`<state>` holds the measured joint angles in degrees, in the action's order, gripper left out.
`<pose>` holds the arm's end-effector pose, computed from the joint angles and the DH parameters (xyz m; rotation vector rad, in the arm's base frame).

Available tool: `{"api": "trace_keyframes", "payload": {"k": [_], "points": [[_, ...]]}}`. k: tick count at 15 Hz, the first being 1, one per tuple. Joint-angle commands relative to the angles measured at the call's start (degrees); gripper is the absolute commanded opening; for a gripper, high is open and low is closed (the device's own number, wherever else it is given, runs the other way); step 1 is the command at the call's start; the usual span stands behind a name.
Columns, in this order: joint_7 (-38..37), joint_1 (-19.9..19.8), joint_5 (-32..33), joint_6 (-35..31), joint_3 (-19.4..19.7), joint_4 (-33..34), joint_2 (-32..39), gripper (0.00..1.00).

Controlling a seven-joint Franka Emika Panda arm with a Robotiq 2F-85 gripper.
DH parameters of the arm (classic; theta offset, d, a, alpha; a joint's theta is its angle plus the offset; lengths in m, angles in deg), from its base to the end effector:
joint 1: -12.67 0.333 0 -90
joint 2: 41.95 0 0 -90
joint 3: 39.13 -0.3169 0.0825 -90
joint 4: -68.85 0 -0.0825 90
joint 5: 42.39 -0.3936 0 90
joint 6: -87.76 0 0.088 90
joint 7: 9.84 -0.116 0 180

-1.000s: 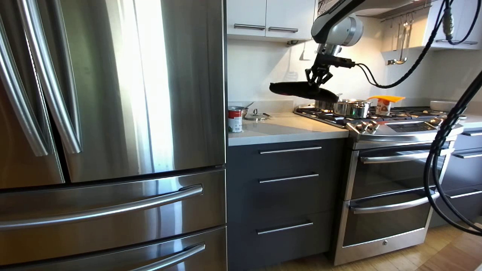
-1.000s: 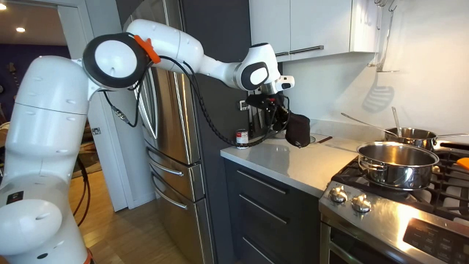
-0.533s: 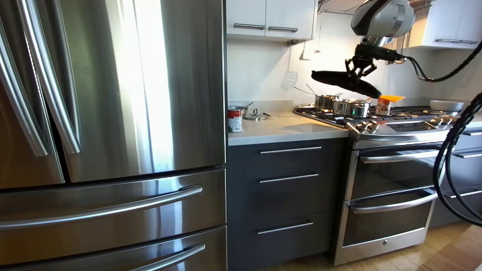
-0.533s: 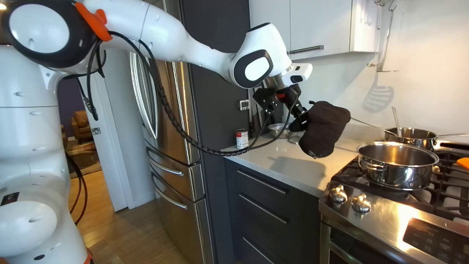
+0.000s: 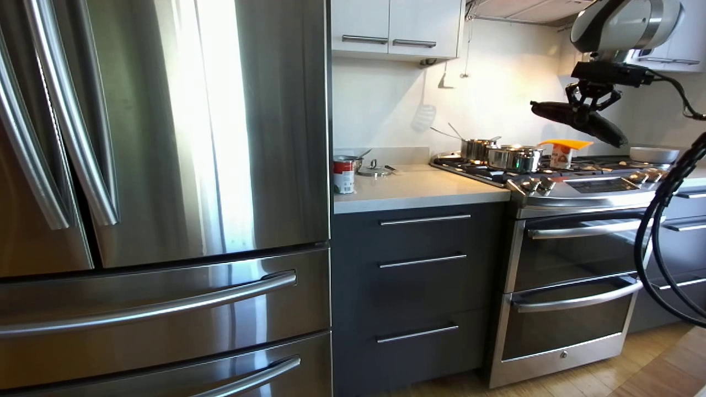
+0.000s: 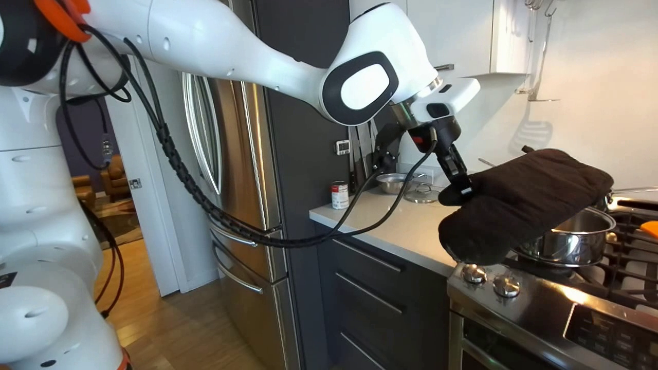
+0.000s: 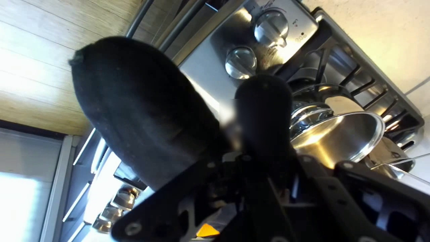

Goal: Move the kitchen mitt from the counter to the stove

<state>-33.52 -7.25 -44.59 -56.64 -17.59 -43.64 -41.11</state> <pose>0.4624 -0.4074 0.5152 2.4849 -1.6287 0.8235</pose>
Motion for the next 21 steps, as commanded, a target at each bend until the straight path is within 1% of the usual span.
{"api": "trace_keyframes", "payload": {"k": [1,5,6,7,10,13,17,19,21], "points": [[0.2,-0.2,-0.2,0.1,-0.4,0.2,0.3,0.2],[0.2,0.2,-0.2,0.1,-0.9,0.3,0.4,0.2],[0.2,0.2,-0.2,0.1,-0.9,0.3,0.4,0.05],[-2.8,0.2,0.4,0.9,-0.8,1.6,1.4,0.05],[-13.4,-0.3,2.3,6.5,0.3,7.5,6.2,0.05],[-21.1,-0.3,1.2,12.5,1.3,13.3,10.8,0.05],[-33.2,0.0,1.4,17.4,2.7,20.4,16.8,0.05],[-38.1,-0.5,0.3,20.6,2.8,24.3,19.8,0.05],[-40.3,-1.6,-1.7,23.9,2.2,28.5,22.9,0.05]]}}
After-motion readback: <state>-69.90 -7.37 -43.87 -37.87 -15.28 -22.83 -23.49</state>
